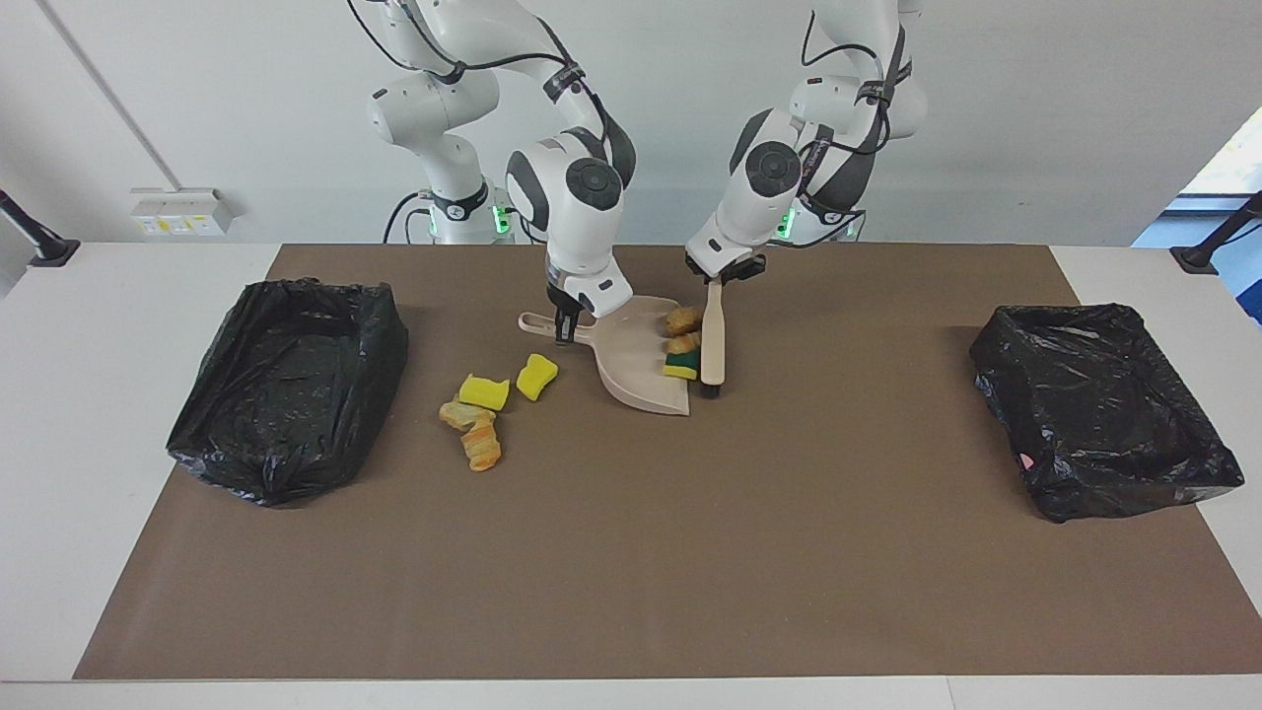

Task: Sweep and dump trash in bin
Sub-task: 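Push the debris into the dustpan with the brush in the left gripper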

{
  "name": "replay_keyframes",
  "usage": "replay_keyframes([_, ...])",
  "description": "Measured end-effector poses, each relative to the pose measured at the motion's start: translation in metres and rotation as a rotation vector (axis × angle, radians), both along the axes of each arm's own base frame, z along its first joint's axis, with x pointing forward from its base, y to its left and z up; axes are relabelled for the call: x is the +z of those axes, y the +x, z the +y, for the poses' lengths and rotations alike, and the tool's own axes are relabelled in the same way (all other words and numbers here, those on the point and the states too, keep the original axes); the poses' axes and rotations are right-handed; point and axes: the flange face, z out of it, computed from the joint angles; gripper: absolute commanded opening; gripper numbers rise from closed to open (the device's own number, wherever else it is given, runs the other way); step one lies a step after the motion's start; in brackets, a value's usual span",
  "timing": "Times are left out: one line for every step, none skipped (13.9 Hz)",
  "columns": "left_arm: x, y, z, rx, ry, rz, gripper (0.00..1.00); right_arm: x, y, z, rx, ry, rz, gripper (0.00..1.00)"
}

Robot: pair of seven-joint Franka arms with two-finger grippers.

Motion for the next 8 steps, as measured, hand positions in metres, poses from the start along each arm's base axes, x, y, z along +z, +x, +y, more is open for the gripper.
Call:
replay_keyframes([0.004,0.004,-0.003,0.003,-0.012,-0.008,0.00,0.000,0.000,-0.001,-0.002,0.000,0.001,0.00])
replay_keyframes([0.009,0.009,-0.007,0.004,-0.025,-0.015,0.00,-0.001,0.001,-0.002,-0.004,-0.001,0.002,0.00])
replay_keyframes([0.013,0.014,-0.010,0.005,-0.037,-0.020,0.00,-0.002,0.001,-0.004,-0.007,-0.002,0.003,0.00])
replay_keyframes([0.017,0.020,-0.015,0.006,-0.051,-0.024,0.00,-0.003,0.001,-0.006,-0.010,-0.003,0.005,0.00])
replay_keyframes([0.021,0.025,-0.019,0.006,-0.064,-0.028,0.00,-0.004,0.001,-0.006,-0.011,-0.005,0.007,0.00])
replay_keyframes([0.025,0.029,-0.022,0.007,-0.075,-0.033,0.00,-0.004,0.001,-0.007,-0.011,-0.006,0.009,0.00])
replay_keyframes([0.029,0.032,-0.025,0.009,-0.084,-0.038,0.00,-0.005,0.000,-0.007,-0.011,-0.007,0.010,0.00])
replay_keyframes([0.034,0.034,-0.027,0.015,-0.089,-0.044,0.00,-0.006,0.000,-0.007,-0.011,-0.007,0.011,0.00])
